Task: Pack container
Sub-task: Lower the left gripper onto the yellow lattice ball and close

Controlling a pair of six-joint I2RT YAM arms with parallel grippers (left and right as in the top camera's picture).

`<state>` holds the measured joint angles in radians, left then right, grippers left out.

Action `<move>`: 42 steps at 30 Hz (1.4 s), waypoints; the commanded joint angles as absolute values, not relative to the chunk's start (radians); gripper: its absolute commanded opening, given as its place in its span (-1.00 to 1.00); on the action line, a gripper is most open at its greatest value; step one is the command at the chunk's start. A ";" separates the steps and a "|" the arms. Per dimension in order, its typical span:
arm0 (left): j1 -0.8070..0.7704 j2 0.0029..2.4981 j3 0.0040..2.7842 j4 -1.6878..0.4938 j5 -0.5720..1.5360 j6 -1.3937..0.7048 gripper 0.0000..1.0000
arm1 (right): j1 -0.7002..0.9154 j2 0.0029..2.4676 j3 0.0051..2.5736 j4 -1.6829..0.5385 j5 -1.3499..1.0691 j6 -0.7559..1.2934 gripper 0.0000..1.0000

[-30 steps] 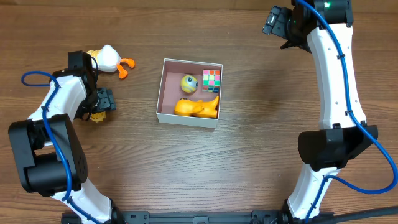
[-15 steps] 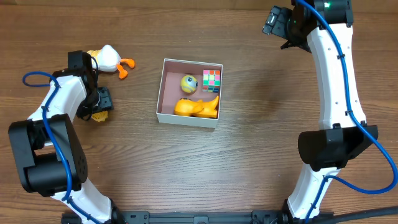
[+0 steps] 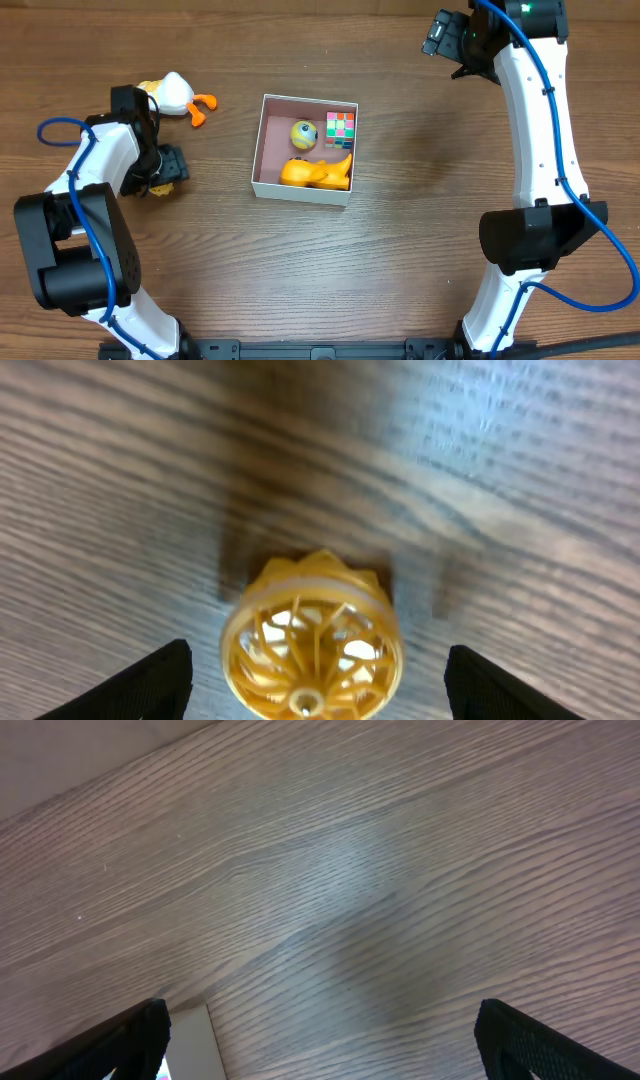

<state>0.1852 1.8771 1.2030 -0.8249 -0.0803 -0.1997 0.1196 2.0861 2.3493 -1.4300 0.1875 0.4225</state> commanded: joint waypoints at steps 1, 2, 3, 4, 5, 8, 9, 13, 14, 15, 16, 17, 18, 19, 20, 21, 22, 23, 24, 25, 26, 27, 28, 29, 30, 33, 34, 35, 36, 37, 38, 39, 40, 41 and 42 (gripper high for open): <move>0.189 1.893 1.195 -0.844 -0.044 -0.236 0.54 | 0.122 2.078 2.362 -1.425 0.193 0.431 1.00; 0.189 1.893 1.195 -0.840 -0.052 -0.236 0.50 | 0.122 2.078 2.362 -1.425 0.193 0.431 1.00; 0.189 1.893 1.195 -0.837 -0.055 -0.236 0.34 | 0.122 2.078 2.362 -1.425 0.193 0.431 1.00; 0.189 1.893 1.195 -0.833 -0.054 -0.236 0.16 | 0.122 2.078 2.362 -1.425 0.193 0.431 1.00; 0.189 1.893 1.195 -0.830 -0.055 -0.236 0.15 | 0.122 2.078 2.362 -1.425 0.193 0.431 1.00; 0.189 1.893 1.194 -0.821 -0.055 -0.236 0.21 | 0.122 2.078 2.362 -1.426 0.193 0.431 1.00; 0.189 1.893 1.194 -0.817 -0.055 -0.236 0.23 | 0.122 2.078 2.362 -1.425 0.193 0.431 1.00; 0.190 1.893 1.186 -0.794 -0.064 -0.231 0.19 | 0.122 2.078 2.362 -1.425 0.193 0.431 1.00; 0.190 1.893 1.180 -0.784 -0.071 -0.232 0.21 | 0.122 2.078 2.362 -1.425 0.193 0.432 1.00; 0.190 1.893 1.174 -0.776 -0.071 -0.232 0.27 | 0.122 2.078 2.362 -1.426 0.193 0.431 1.00; 0.190 1.893 1.168 -0.770 -0.072 -0.232 0.35 | 0.122 2.078 2.362 -1.425 0.193 0.431 1.00; 0.190 1.893 1.156 -0.760 -0.078 -0.232 0.40 | 0.122 2.078 2.362 -1.425 0.193 0.431 1.00; 0.189 1.893 1.144 -0.750 -0.079 -0.232 0.44 | 0.122 2.078 2.362 -1.425 0.193 0.431 1.00; 0.190 1.893 1.132 -0.742 -0.080 -0.232 0.45 | 0.122 2.078 2.362 -1.426 0.193 0.431 1.00; 0.190 1.893 1.119 -0.733 -0.082 -0.232 0.45 | 0.122 2.078 2.362 -1.426 0.193 0.431 1.00; 0.190 1.893 1.107 -0.725 -0.082 -0.232 0.43 | 0.122 2.078 2.362 -1.425 0.193 0.431 1.00; 0.190 1.893 1.101 -0.722 -0.082 -0.232 0.37 | 0.122 2.078 2.362 -1.425 0.193 0.431 1.00; 0.190 1.893 1.100 -0.721 -0.081 -0.232 0.34 | 0.122 2.078 2.362 -1.426 0.193 0.431 1.00; 0.190 1.893 1.100 -0.719 -0.081 -0.232 0.32 | 0.122 2.078 2.362 -1.425 0.193 0.431 1.00; 0.190 1.893 1.101 -0.716 -0.081 -0.232 0.29 | 0.122 2.078 2.362 -1.425 0.193 0.431 1.00; 0.190 1.893 1.100 -0.716 -0.081 -0.232 0.22 | 0.122 2.078 2.362 -1.426 0.193 0.431 1.00; 0.190 1.893 1.101 -0.713 -0.081 -0.232 0.15 | 0.122 2.078 2.362 -1.425 0.193 0.431 1.00; 0.190 1.893 1.101 -0.712 -0.081 -0.232 0.11 | 0.122 2.078 2.362 -1.425 0.193 0.431 1.00; 0.190 1.893 1.101 -0.710 -0.081 -0.232 0.09 | 0.122 2.078 2.362 -1.425 0.193 0.431 1.00; 0.190 1.893 1.101 -0.709 -0.081 -0.232 0.06 | 0.122 2.078 2.362 -1.425 0.193 0.431 1.00; 0.189 1.893 1.102 -0.709 -0.081 -0.232 0.05 | 0.122 2.078 2.362 -1.426 0.193 0.431 1.00; 0.189 1.893 1.103 -0.709 -0.081 -0.232 0.05 | 0.122 2.078 2.362 -1.426 0.193 0.431 1.00; 0.189 1.893 1.103 -0.709 -0.081 -0.232 0.05 | 0.122 2.078 2.362 -1.425 0.193 0.431 1.00; 0.189 1.893 1.108 -0.712 -0.081 -0.232 0.04 | 0.122 2.078 2.362 -1.425 0.193 0.431 1.00; 0.189 1.893 1.121 -0.723 -0.081 -0.232 0.04 | 0.122 2.078 2.362 -1.426 0.193 0.431 1.00; 0.189 1.893 1.135 -0.735 -0.081 -0.232 0.03 | 0.122 2.078 2.362 -1.425 0.193 0.431 1.00; 0.189 1.893 1.163 -0.757 -0.081 -0.232 0.02 | 0.122 2.078 2.362 -1.426 0.193 0.431 1.00; 0.189 1.893 1.187 -0.775 -0.081 -0.232 0.00 | 0.122 2.078 2.362 -1.426 0.193 0.431 1.00; 0.189 1.893 1.227 -0.803 -0.081 -0.232 -0.01 | 0.122 2.078 2.362 -1.425 0.193 0.431 1.00; 0.189 1.893 1.262 -0.825 -0.081 -0.232 -0.01 | 0.122 2.078 2.362 -1.425 0.193 0.431 1.00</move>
<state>0.1852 1.8797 1.1591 -0.7902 -0.0647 -0.2333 0.1196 2.0861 2.3493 -1.4300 0.1871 0.4225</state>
